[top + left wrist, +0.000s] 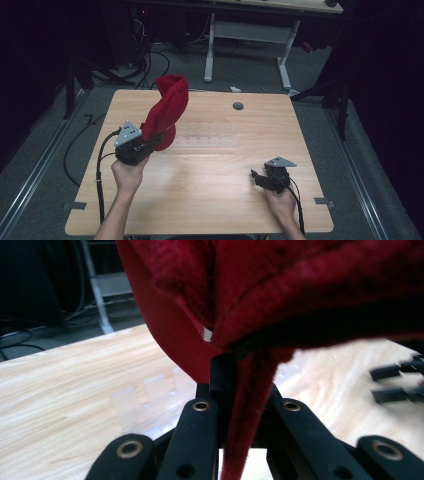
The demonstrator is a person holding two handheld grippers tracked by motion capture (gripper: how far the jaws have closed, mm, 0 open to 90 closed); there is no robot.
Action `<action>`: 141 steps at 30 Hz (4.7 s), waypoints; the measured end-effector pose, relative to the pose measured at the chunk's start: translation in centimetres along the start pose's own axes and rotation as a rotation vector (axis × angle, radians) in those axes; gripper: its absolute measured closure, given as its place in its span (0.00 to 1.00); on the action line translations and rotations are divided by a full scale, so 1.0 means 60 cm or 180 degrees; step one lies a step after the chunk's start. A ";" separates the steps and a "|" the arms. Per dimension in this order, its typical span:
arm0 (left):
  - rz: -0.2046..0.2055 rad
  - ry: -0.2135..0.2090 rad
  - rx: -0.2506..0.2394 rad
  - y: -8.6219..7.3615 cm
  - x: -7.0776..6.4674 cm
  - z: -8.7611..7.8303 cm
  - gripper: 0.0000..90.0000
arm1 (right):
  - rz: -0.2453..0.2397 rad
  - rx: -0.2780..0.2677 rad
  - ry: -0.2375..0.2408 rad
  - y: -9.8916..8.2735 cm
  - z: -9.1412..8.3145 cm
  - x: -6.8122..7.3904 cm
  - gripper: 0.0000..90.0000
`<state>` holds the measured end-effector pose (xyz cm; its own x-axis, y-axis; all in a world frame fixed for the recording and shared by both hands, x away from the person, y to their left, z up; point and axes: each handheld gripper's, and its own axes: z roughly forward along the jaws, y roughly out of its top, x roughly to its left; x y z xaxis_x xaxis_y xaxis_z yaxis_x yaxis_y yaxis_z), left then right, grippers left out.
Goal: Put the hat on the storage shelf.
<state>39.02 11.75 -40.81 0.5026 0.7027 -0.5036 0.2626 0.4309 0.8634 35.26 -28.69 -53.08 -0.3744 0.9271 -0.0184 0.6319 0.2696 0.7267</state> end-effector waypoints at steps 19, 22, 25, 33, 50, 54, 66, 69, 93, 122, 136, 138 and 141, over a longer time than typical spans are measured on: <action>-0.0039 0.0365 -0.0039 -0.003 0.064 0.057 0.95 | 0.0001 0.0000 0.0003 0.000 0.000 0.000 0.42; -0.0030 0.0397 -0.0040 -0.007 0.068 0.062 0.95 | -0.0001 0.0000 0.0005 0.000 0.000 0.000 0.42; -0.0041 0.0408 -0.0042 -0.009 0.069 0.066 0.95 | -0.0002 0.0000 0.0006 0.000 0.000 0.000 0.42; 0.0018 0.0485 0.0007 -0.019 0.075 0.076 0.95 | -0.0004 0.0002 0.0005 0.000 0.000 0.001 0.42; 0.0023 0.0552 0.0027 -0.032 0.075 0.083 0.95 | -0.0009 0.0002 0.0007 0.000 0.000 0.001 0.41; 0.0056 0.0580 0.0066 -0.045 0.078 0.086 0.95 | -0.0004 0.0004 0.0007 0.000 0.000 0.001 0.41; -0.0030 0.0593 0.0093 -0.064 0.090 0.085 0.94 | -0.0005 0.0003 0.0007 0.000 0.000 0.001 0.41; -0.0032 0.0593 0.0117 -0.066 0.091 0.082 0.94 | -0.0006 0.0003 0.0008 -0.001 0.000 0.001 0.41; -0.0232 0.0707 0.0318 -0.066 0.081 0.035 0.49 | -0.0013 0.0002 0.0012 0.000 0.000 0.001 0.41; -0.0183 0.0693 0.0359 -0.097 0.057 -0.021 0.47 | -0.0014 0.0005 0.0015 0.000 0.000 0.002 0.41; -0.0066 0.0786 0.0619 -0.159 0.057 -0.026 0.44 | -0.0015 0.0004 0.0015 -0.001 0.000 0.002 0.41; -0.0014 0.0832 0.0662 -0.169 0.060 -0.023 0.44 | -0.0014 0.0004 0.0015 -0.001 0.000 0.002 0.41; 0.0056 0.0887 0.0722 -0.181 0.064 -0.020 0.43 | -0.0014 0.0005 0.0014 -0.001 0.000 0.002 0.41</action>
<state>37.10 10.47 -52.16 0.2730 0.8498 -0.4510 0.4479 0.3027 0.8413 35.18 -28.61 -53.09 -0.3802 0.9247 -0.0186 0.6312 0.2741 0.7256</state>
